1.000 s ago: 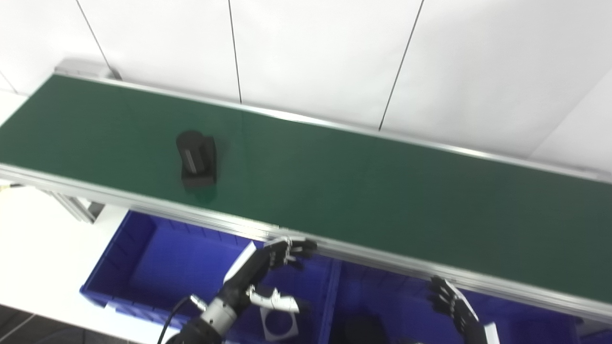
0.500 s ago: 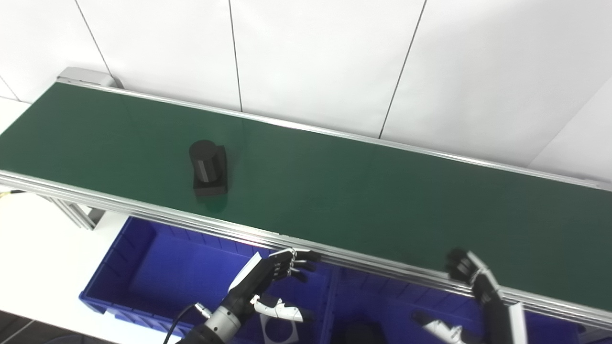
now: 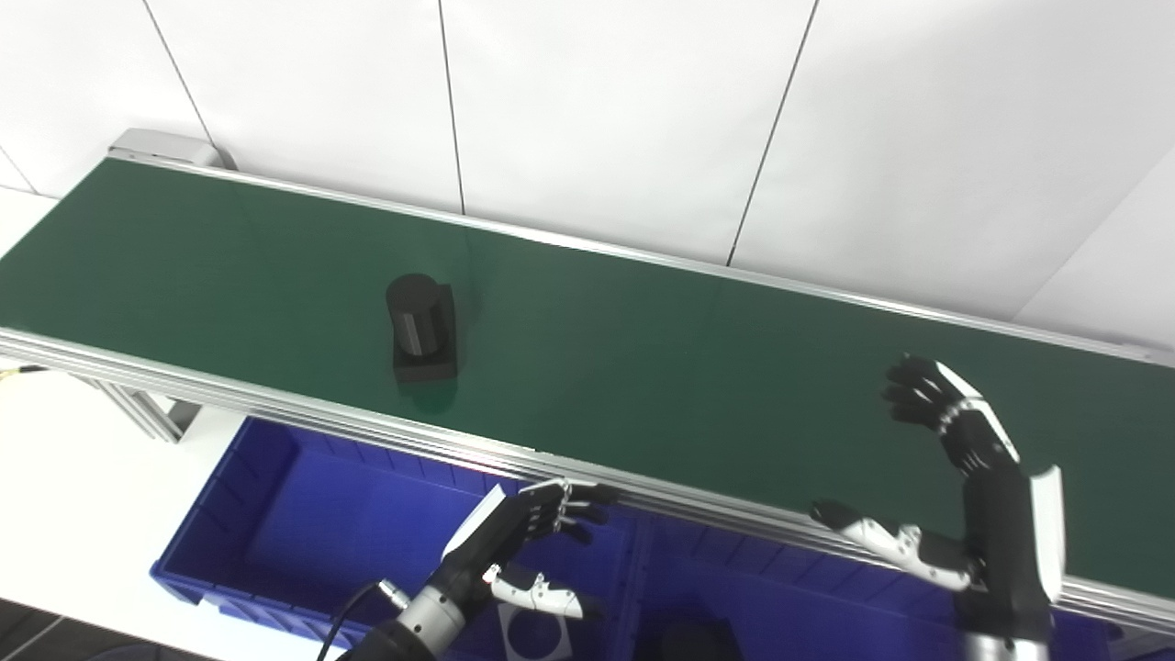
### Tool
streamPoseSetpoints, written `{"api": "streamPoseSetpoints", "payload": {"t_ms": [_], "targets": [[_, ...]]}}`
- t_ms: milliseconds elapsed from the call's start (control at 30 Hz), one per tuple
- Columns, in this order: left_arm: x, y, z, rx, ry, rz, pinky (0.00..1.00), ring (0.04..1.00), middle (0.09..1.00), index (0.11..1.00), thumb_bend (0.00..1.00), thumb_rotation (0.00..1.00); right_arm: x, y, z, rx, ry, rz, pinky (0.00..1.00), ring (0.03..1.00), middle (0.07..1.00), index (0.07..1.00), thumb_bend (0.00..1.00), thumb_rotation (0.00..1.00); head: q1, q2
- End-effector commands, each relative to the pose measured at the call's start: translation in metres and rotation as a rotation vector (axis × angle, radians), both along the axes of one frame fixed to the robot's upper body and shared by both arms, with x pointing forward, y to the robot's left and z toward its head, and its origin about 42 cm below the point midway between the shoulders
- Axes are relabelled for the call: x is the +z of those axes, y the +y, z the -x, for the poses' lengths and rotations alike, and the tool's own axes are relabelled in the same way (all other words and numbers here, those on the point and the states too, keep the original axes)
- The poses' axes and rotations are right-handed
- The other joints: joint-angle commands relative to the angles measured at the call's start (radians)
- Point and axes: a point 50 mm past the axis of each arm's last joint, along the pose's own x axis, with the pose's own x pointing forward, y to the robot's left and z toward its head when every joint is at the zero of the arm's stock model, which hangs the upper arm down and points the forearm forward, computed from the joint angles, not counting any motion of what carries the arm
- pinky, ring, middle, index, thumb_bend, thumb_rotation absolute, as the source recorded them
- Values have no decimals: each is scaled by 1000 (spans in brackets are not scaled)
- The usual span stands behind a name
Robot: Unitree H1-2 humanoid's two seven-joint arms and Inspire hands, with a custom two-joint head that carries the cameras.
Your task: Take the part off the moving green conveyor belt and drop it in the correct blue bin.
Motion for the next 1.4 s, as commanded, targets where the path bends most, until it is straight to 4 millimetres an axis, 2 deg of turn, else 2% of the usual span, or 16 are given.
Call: {"api": "streamPoseSetpoints", "payload": {"t_ms": [0,267,367,500,733,933,1167,1367], "targets": [[9,0,-10,-18,-71,6,641,742,781,712,856,164,21,7,-14,19,-28,33,657,708,761,803,858,341,-1,-2],[7,0,-14,-40,-59,14,624,734,768,696,858,173,34,31,-52,79,32,93,619,700,763,804,839,379,3,-15],[6,0,-16,-47,-56,18,616,726,761,682,870,187,41,43,-66,111,54,117,642,715,774,817,850,414,2,-14],[6,0,-19,-48,-59,17,618,720,752,679,874,198,49,61,-81,137,72,127,662,728,777,824,866,410,0,-13],[7,-2,-23,-50,-65,3,628,714,738,675,885,235,54,88,-104,152,119,196,668,743,791,831,886,437,0,-13],[8,-2,-23,-39,-85,-33,641,706,725,672,901,252,45,109,-125,180,141,233,655,748,802,843,896,466,6,-14],[10,-2,-11,-24,-94,-49,651,713,724,675,914,249,33,139,-148,230,166,254,618,733,803,847,914,483,10,-16],[11,-3,-4,-28,-104,-65,658,716,724,679,911,255,21,161,-158,260,199,296,654,736,790,839,923,497,12,-15]]}}
